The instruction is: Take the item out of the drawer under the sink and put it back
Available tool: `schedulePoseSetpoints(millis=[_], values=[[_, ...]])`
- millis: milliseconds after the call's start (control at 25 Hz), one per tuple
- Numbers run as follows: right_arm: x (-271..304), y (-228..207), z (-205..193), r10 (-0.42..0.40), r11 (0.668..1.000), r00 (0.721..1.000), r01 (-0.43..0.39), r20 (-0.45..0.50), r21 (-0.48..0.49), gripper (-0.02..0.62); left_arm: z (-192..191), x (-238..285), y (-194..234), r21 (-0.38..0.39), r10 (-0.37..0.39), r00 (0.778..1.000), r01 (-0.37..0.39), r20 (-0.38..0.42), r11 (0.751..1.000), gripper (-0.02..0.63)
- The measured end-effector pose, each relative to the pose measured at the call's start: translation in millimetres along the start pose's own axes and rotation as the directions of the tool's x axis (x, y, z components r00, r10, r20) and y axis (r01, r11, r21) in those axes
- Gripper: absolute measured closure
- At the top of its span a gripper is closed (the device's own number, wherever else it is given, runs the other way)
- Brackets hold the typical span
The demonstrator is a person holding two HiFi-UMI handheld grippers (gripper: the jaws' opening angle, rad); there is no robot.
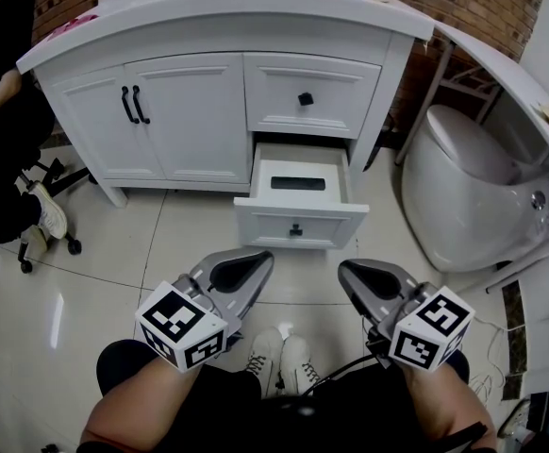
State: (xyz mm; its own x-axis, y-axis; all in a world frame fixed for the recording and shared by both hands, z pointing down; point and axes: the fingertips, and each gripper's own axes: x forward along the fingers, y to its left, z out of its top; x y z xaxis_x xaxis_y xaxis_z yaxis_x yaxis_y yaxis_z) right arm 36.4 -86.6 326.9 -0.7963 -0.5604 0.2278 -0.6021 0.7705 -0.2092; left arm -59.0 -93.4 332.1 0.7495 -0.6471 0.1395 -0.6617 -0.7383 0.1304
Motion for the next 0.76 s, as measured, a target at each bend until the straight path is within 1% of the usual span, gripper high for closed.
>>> schedulePoseSetpoints(millis=[160,320,600,760], values=[[-2.1,3.6,2.6,0.007,1.000,1.000,-0.007,0.005,0.005,0.594,-0.6,0.8,0.8,-0.006,-0.004,1.000,0.004,0.000,1.000,0.600],[-2.2,8.1,5.2,0.010,1.000,1.000,-0.010,0.009,-0.019,0.594,-0.1,-0.7,0.4,-0.005,-0.007,1.000,0.007,0.002,1.000,0.600],[-2.3,4.0,5.0,0.007,1.000,1.000,-0.007,0.006,-0.009,0.594,4.8,-2.3,2.7,-0.002,0.005,1.000,-0.005,0.017,1.000,0.600],[-4.6,5.2,4.2,0.000,1.000,1.000,0.000,0.011,-0.008,0.594,4.0,-0.2,1.8,0.003,-0.006,1.000,0.006,0.009,1.000,0.600]])
